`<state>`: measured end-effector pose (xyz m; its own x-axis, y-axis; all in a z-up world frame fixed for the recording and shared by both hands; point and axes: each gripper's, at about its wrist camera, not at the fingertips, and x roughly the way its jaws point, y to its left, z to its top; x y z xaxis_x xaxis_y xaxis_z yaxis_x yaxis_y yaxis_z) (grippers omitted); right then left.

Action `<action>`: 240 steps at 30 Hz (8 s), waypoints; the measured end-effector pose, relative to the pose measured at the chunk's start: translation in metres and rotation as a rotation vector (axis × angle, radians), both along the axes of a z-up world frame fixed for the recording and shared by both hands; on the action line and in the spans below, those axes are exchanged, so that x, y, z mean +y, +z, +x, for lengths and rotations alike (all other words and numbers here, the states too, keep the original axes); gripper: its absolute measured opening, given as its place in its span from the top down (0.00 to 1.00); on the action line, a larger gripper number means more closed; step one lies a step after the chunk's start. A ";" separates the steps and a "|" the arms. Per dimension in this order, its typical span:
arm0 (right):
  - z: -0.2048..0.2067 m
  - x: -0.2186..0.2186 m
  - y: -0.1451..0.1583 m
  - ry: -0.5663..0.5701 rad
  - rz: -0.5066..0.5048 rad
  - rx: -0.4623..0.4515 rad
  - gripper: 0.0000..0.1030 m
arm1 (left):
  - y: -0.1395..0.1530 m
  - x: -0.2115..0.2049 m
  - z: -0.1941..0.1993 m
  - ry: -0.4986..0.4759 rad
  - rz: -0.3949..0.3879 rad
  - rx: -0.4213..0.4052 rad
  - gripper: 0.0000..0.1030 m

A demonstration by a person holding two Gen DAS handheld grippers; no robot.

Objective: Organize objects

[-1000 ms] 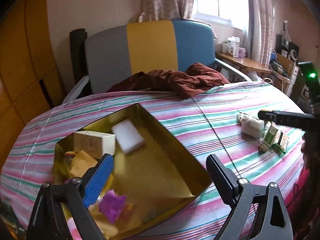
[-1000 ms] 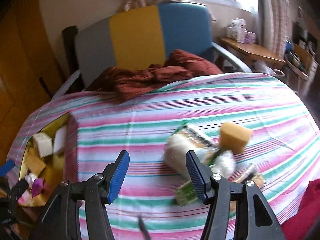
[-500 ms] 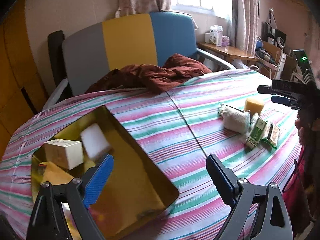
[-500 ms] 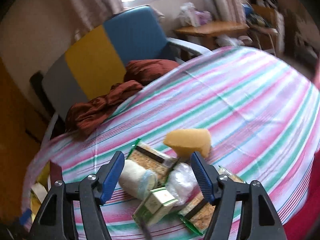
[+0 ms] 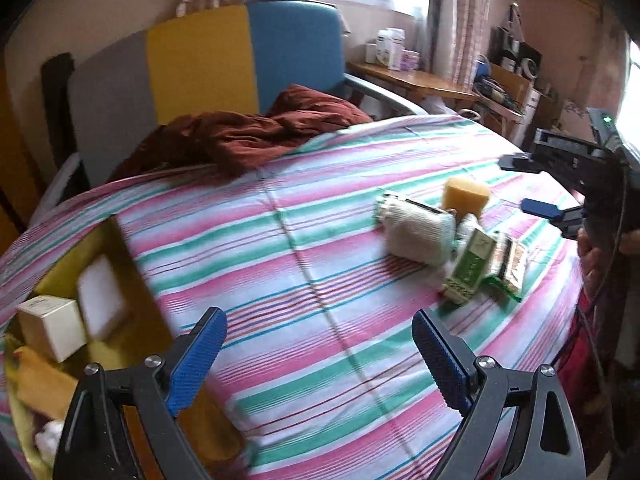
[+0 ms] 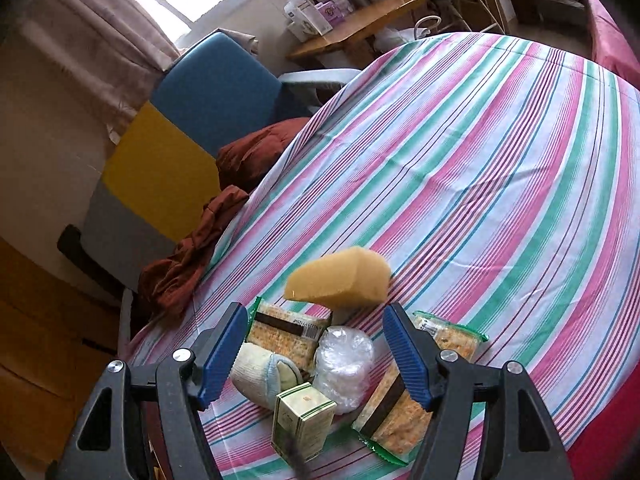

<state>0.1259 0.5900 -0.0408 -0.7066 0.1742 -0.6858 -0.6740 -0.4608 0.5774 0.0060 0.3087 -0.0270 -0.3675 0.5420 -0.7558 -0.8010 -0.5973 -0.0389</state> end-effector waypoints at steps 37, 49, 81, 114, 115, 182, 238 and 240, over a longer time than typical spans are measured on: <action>0.002 0.013 -0.022 -0.048 -0.085 -0.070 0.31 | -0.056 0.057 0.039 -0.227 -0.041 -0.148 0.70; 0.011 0.014 -0.032 -0.139 -0.060 -0.227 0.31 | -0.068 0.036 0.037 -0.196 -0.046 -0.136 0.70; 0.011 -0.004 -0.023 -0.017 0.095 -0.356 0.53 | -0.072 0.032 0.039 -0.173 -0.001 -0.116 0.70; -0.035 -0.125 0.087 0.262 0.418 0.002 0.53 | 0.022 -0.130 -0.021 0.206 0.204 -0.040 0.70; -0.039 -0.132 0.088 0.292 0.416 0.007 0.53 | 0.022 -0.138 -0.026 0.235 0.205 -0.042 0.70; -0.150 -0.334 0.024 0.907 0.395 -0.147 0.50 | 0.022 -0.238 -0.060 0.587 0.166 0.032 0.49; -0.112 -0.219 0.034 0.627 0.444 -0.183 0.47 | 0.048 -0.176 -0.010 0.430 0.040 0.235 0.30; -0.109 -0.206 0.036 0.600 0.445 -0.186 0.47 | 0.048 -0.173 -0.008 0.421 0.035 0.241 0.30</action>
